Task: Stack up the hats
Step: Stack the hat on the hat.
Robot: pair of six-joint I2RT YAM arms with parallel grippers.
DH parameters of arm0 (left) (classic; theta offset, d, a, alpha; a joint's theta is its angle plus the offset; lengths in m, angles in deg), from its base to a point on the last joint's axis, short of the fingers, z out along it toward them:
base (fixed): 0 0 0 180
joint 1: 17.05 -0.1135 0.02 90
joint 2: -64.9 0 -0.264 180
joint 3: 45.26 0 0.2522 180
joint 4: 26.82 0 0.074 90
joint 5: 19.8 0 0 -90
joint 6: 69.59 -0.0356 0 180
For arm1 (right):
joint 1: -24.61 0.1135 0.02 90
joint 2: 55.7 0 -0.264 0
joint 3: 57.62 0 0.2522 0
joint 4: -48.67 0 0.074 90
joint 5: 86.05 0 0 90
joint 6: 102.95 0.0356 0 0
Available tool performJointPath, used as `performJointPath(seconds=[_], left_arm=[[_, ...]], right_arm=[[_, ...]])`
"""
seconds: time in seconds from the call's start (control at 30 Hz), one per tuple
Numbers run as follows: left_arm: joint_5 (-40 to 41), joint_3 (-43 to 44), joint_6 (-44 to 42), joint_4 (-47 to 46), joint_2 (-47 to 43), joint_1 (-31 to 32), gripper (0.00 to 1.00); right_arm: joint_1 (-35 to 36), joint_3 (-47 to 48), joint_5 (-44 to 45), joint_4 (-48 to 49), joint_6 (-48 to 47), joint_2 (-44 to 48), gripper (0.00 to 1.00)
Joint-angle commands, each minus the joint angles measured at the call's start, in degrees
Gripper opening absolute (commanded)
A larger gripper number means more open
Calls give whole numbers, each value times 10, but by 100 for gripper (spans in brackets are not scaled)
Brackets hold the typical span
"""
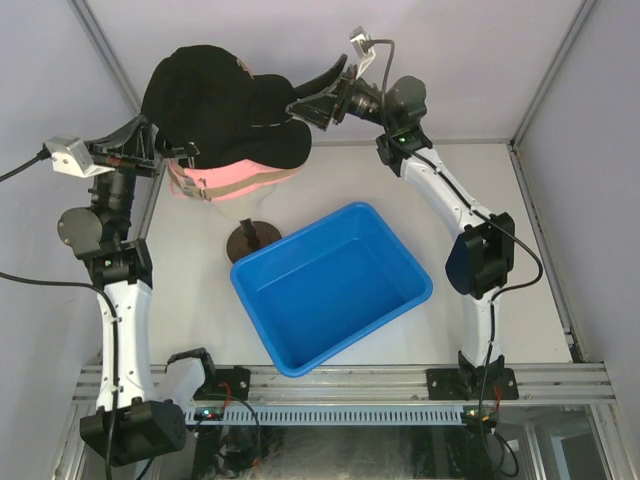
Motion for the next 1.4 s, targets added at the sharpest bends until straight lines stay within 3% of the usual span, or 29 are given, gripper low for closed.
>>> performJointPath(seconds=[0.0,0.67,1.37], left_arm=[[13,50,-76,66,-18,2,2],[69,116,-141,134,19,17,2],[109,13,-211,161,-13,71,3]], right_arm=[[5,37,-1,5,1,12,77],[7,53,-4,-33,1,2,77],[-8,-8,-6,0,1,12,77]])
